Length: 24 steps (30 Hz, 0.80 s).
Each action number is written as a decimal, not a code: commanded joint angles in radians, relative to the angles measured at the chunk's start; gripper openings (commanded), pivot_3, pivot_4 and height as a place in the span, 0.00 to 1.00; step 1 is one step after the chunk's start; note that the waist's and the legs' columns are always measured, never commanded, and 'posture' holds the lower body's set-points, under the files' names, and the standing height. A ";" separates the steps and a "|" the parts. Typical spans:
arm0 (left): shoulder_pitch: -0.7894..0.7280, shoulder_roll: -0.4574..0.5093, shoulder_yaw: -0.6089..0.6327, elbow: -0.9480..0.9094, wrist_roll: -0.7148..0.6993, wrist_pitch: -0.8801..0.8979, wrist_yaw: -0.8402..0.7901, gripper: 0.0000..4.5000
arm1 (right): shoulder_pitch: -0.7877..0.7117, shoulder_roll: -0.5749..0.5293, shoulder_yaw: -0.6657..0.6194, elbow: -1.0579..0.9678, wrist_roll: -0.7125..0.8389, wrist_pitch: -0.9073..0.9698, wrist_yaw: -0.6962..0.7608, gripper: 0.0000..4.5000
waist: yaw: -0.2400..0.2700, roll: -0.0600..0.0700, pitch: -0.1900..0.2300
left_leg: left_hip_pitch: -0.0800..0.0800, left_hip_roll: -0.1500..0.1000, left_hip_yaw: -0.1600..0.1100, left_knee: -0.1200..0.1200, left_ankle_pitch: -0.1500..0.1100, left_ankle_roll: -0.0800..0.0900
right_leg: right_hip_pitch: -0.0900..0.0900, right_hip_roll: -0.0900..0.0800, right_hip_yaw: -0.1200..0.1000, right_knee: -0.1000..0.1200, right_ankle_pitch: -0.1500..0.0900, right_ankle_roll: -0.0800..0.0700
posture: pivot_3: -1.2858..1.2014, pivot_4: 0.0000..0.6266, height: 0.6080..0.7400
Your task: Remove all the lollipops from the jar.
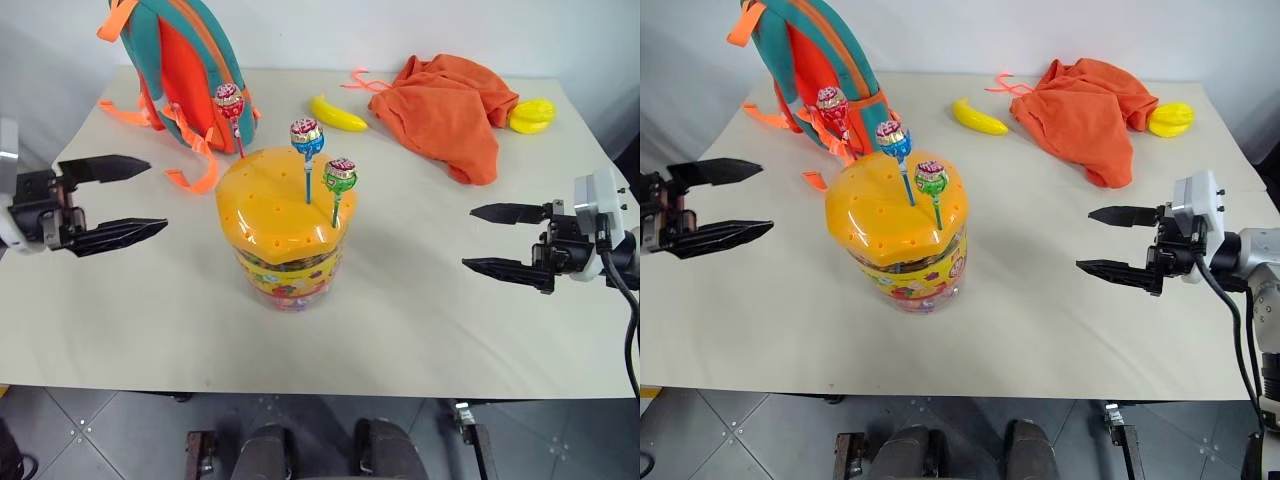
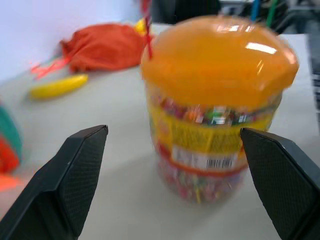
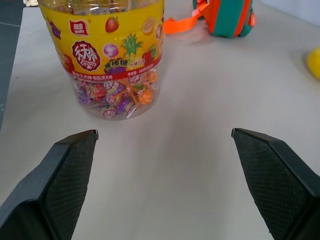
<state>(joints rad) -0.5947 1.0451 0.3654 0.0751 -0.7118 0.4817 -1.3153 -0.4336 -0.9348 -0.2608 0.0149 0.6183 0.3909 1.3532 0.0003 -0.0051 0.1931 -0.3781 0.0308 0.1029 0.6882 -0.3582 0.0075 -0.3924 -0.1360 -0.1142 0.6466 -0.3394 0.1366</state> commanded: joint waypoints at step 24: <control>-0.604 -0.347 -0.268 0.595 0.217 -0.226 -0.255 0.67 | 0.082 0.026 -0.195 -0.360 0.305 0.163 -0.236 1.00 | -0.003 -0.001 0.000 | -0.011 -0.001 -0.010 0.013 -0.002 0.003 | -0.002 -0.002 -0.013 0.006 0.000 0.000 | 0.52 0.24 1.00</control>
<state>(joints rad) -1.1720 0.6814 0.0956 0.6852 -0.4991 0.2531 -1.5012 -0.3582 -0.9070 -0.4102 -0.3161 0.9096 0.5676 1.1235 -0.0029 -0.0062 0.1932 -0.3886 0.0300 0.0924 0.7009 -0.3598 0.0103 -0.3946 -0.1384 -0.1272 0.6531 -0.3393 0.1366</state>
